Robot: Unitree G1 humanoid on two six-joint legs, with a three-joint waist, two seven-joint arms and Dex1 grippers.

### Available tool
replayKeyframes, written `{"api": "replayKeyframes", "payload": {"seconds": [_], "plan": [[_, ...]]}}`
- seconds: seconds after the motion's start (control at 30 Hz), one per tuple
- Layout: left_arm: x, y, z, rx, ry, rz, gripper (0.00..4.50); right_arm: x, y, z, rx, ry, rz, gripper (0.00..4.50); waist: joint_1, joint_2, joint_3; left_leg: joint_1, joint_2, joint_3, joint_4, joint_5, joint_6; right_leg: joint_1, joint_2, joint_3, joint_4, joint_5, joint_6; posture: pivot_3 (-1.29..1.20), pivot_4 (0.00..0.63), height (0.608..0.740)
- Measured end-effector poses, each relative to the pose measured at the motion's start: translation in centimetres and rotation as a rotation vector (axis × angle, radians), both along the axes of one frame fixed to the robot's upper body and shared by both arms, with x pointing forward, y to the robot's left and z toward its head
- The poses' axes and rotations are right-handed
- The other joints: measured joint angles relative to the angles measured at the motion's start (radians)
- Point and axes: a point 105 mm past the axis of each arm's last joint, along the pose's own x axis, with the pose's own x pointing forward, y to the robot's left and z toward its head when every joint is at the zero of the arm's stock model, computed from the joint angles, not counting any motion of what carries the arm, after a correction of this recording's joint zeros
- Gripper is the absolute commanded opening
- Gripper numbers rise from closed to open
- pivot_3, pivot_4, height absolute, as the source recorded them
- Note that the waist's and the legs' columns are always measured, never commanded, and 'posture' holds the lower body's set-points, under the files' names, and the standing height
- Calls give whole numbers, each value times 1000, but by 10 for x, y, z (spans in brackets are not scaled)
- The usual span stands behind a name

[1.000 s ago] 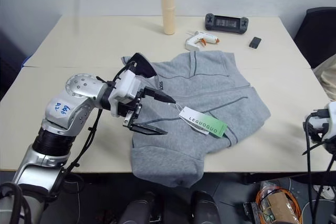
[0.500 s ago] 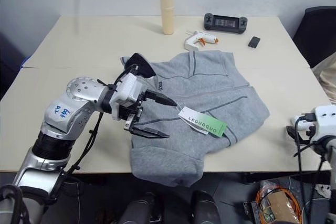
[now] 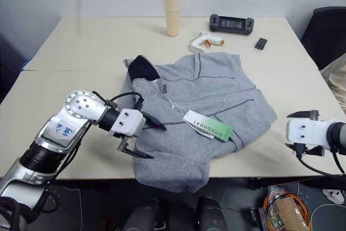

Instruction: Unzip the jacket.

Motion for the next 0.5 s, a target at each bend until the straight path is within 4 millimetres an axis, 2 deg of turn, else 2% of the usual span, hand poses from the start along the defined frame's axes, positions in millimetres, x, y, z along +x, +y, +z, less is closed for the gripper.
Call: {"api": "replayKeyframes", "payload": {"seconds": [0.1, 0.23, 0.33, 0.43, 0.5], "plan": [[0, 2, -10, 76, -52, -36, 4500, 14, 12, 0, -3, -31, 64, 4491, -1, 0, 0, 0, 1, 0, 1, 0, 0, 0, 0, 0, 0, 0, 0, 0, 150, 740], [7, 9, -30, 185, -103, -46, 4500, 30, 30, -13, -7, -23, 139, 4491, -1, 0, 0, 0, 0, 1, 1, 0, 0, -1, 0, 0, 1, 0, 0, 0, 150, 740], [10, 15, -38, 222, -100, -43, 3884, 41, 28, -11, -36, -35, 141, 4500, 0, 0, 0, -1, 0, 0, 3, -1, 1, 0, 0, -1, 2, 0, 0, 0, 150, 740], [9, 18, -41, 237, -83, -57, 2938, 48, 29, -10, -46, -44, 156, 4500, -3, 0, 0, 0, 1, 0, 4, -1, 1, 0, -1, -1, 2, 0, 0, 0, 150, 740], [8, 20, -43, 243, -80, -71, 2250, 52, 29, -11, -41, -46, 160, 4079, -4, -1, 0, 0, 1, 0, 4, -1, 1, 1, -1, -1, 3, 0, 0, 0, 150, 740]]}}
